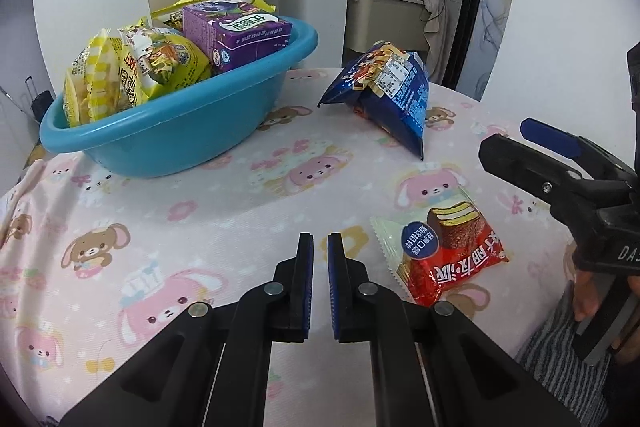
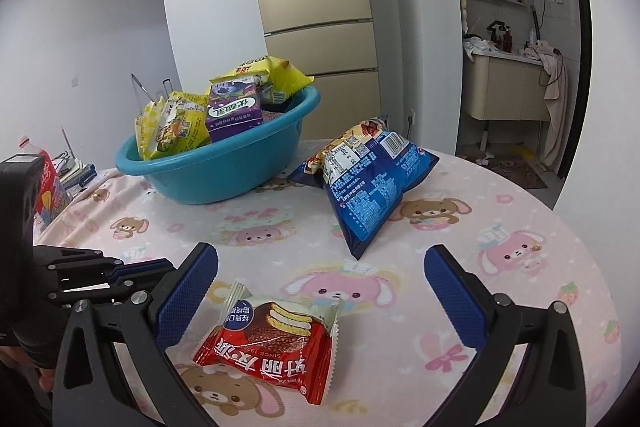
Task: Organize snacks
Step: 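Move both open tools toward the red wafer pack on the tablecloth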
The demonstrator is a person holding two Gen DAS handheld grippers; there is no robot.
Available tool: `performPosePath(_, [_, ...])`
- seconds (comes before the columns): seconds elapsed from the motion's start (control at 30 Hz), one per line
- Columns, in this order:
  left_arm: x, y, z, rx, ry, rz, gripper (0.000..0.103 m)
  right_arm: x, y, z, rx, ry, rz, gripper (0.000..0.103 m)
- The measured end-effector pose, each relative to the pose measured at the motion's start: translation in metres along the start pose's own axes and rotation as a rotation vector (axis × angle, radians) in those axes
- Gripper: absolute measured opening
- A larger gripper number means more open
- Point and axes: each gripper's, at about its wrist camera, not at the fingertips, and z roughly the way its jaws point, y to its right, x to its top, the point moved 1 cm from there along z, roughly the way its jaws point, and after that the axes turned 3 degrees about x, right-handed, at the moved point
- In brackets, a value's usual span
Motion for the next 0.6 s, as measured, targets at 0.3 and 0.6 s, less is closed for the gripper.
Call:
performPosePath(0.3, [0.0,-0.009,0.004,-0.019,-0.018,-0.04,0.008,-0.002,-0.004,0.012,0.004,-0.06,-0.017,0.103])
performPosePath(0.6, [0.0,-0.007,0.005,-0.018,-0.03,-0.034,0.008,-0.016,-0.018,0.059,0.03,-0.284,-0.077,0.103])
